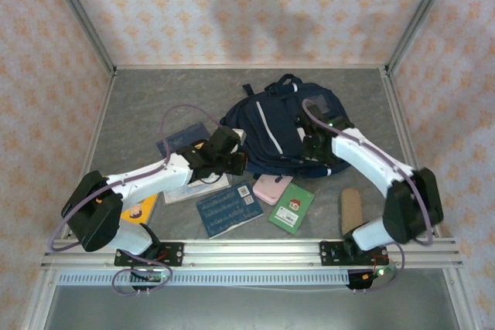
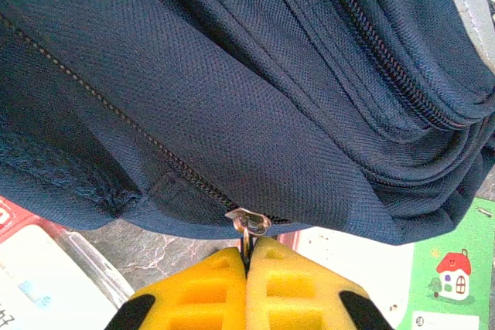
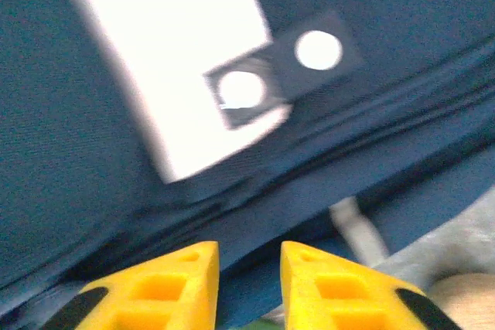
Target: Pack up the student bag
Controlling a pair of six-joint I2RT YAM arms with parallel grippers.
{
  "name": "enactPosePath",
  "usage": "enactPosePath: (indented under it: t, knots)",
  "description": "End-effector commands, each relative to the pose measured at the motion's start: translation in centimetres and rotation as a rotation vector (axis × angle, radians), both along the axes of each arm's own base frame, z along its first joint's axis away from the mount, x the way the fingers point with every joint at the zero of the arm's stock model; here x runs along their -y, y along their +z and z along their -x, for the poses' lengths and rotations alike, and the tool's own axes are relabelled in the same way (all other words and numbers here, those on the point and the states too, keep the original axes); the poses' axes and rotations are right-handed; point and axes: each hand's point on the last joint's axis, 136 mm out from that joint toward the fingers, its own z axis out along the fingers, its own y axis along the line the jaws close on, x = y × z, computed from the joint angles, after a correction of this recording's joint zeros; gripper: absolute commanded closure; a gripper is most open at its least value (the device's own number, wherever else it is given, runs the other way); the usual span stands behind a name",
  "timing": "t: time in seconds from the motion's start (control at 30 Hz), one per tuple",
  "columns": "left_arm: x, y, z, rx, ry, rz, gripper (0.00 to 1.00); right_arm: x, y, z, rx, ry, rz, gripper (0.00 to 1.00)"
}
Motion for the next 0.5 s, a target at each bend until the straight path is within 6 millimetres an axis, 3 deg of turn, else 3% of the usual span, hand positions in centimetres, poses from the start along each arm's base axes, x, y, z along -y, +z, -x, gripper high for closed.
enactPosePath:
  t: [0.0,0.1,0.2,0.33,0.47]
  knots:
    - [1.8,1.5,-0.5,0.017,-0.022,0.055,1.00,-4.5,3.8,0.1,0.183,0.258,-0.160,0.61]
    - [2.2,2.0,-0.5,0.021,-0.039,0.068,1.00,-8.5,5.6,1.8,0.370,0.557,-0.263,0.53]
    - [2.4,2.5,-0.3,0.026,-0.056,0.078,1.00,-10.7,6.9,2.8,0.541,0.778,-0.236,0.39]
    - [2.7,3.1,-0.1,0.026,-0.073,0.102,1.00,-12.6,5.4,4.0,0.541,1.021,-0.114,0.38]
    - [2.7,3.8,0.0,0.034,-0.076,0.109,1.00,-14.0,5.2,3.8,0.586,1.084,-0.093,0.38]
